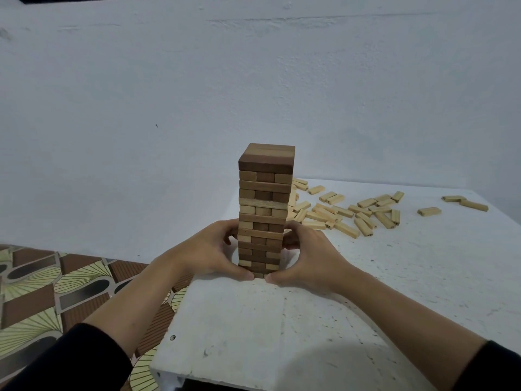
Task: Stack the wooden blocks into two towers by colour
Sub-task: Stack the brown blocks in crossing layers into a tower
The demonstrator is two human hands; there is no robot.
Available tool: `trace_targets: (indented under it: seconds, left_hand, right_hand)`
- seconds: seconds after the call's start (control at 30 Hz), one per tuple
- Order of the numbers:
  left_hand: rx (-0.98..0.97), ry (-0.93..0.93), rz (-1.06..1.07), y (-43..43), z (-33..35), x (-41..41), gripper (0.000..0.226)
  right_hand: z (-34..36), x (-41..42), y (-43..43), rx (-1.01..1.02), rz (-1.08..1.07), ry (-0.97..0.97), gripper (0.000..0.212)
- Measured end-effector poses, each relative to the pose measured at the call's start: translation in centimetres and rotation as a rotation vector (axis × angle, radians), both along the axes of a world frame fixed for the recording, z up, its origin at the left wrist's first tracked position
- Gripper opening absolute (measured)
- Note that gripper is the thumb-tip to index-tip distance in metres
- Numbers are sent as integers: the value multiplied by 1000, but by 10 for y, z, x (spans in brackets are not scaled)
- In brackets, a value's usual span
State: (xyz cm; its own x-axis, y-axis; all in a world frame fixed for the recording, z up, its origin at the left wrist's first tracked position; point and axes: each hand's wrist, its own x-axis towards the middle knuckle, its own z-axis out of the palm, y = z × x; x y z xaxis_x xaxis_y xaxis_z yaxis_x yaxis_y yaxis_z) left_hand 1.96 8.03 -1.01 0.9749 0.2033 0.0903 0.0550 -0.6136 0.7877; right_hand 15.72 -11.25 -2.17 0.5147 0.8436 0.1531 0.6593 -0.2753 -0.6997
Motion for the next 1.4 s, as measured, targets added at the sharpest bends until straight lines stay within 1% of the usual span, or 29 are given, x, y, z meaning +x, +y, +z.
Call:
trace_targets:
  seconds: [0.2,0.3,0.77,0.9,1.07,1.27,1.4]
  left_hand:
    - [3,2,-7,6,-1,2,70]
    - [5,10,6,7,-1,2,71]
    - [-52,-18,-23,7,1,2,67]
    - [-33,-13,-16,7,1,2,67]
    - [-25,-15,-16,8,0,4,68]
    - [-3,2,-9,11,0,4,69]
    - [33,13,-2,11,0,5,69]
  right_hand:
    - [-2,2,5,4,-10,-1,89]
    - [-3,3,8,-16,-12,4,94]
    - [0,5,9,-2,-7,-11,93]
    - [2,4,9,-9,-2,-13,96]
    - [2,5,9,-10,3,-2,93]
    - [0,6,11,-21,16,24,97]
    - [0,6,11,-20,15,9,90]
